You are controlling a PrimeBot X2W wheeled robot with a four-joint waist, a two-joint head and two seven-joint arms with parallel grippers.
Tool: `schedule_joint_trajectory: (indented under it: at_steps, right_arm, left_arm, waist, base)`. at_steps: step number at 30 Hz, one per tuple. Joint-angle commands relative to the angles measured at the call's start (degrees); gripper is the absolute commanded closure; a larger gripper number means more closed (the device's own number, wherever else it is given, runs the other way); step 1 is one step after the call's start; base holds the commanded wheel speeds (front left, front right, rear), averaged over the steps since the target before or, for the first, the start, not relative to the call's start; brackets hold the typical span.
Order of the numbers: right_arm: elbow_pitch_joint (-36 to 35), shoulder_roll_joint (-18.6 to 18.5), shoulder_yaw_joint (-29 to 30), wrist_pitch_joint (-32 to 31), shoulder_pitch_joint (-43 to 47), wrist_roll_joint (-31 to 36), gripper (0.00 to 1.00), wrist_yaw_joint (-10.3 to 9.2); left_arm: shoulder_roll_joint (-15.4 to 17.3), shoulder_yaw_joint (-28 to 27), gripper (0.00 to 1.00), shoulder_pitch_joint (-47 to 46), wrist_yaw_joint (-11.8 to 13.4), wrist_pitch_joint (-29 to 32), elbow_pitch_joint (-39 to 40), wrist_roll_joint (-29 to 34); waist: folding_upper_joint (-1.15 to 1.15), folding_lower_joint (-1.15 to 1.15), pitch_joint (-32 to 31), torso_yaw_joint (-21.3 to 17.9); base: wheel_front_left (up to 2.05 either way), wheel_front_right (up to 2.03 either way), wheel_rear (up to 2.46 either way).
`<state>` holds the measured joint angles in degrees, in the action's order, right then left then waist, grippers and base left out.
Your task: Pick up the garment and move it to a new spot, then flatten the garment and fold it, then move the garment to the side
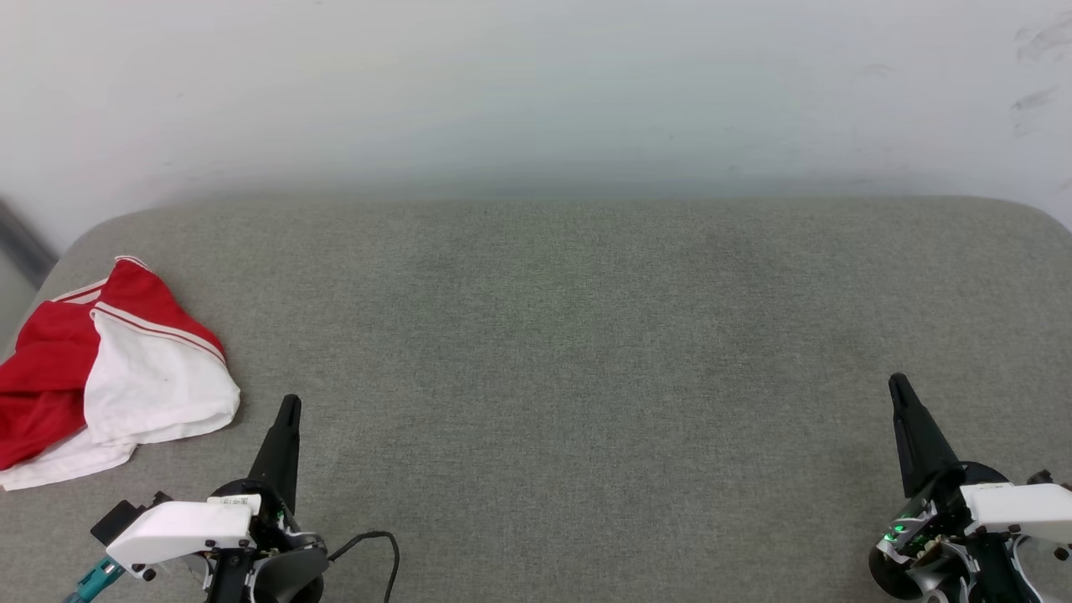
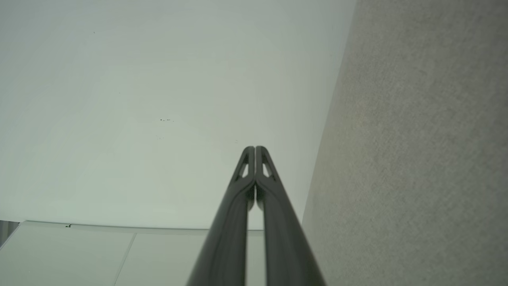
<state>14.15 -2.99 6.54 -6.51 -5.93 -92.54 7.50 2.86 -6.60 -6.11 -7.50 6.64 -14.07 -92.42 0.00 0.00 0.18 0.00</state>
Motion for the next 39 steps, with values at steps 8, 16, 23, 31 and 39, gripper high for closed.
schedule_joint_trajectory:
  at_steps: [8, 16, 23, 31, 39]
  right_arm:
    - [0.4, 0.0, 0.0, 0.0, 0.3, 0.0, 0.0, 0.0]
    - [-0.6, 0.0, -1.1, 1.8, 1.5, 0.8, 0.0, -0.01]
    - [-2.3, -0.3, -2.3, 3.7, 2.1, 1.9, 0.0, -0.01]
    - [-3.7, -1.0, -3.4, 6.0, 2.5, 6.0, 0.0, -0.01]
    - [-5.8, -1.7, -3.6, 7.8, 2.8, 15.7, 0.0, -0.01]
  left_arm:
    - [0.0, 0.1, 0.0, 0.2, 0.0, 0.0, -0.4, 0.0]
    - [-0.1, 2.6, 0.0, 0.4, 0.0, -2.1, 0.1, 0.7]
    - [-0.1, 4.1, 0.0, 0.4, 0.0, -4.0, 1.8, 2.1]
    - [0.0, 5.4, 0.0, 0.1, 0.0, -6.1, 3.4, 9.0]
    - [0.0, 6.2, 0.0, 0.0, 0.0, -7.9, 4.9, 20.0]
  waist:
    - [0.0, 0.0, 0.0, 0.0]
    - [0.0, 0.0, 0.0, 0.0]
    - [0.0, 0.0, 0.0, 0.0]
    - [0.0, 0.0, 0.0, 0.0]
    - [0.0, 0.0, 0.0, 0.0]
  base:
    - [0.0, 0.0, 0.0]
    - [0.0, 0.0, 0.0]
    - [0.0, 0.0, 0.0]
    - [0.0, 0.0, 0.0]
    - [0.0, 0.0, 0.0]
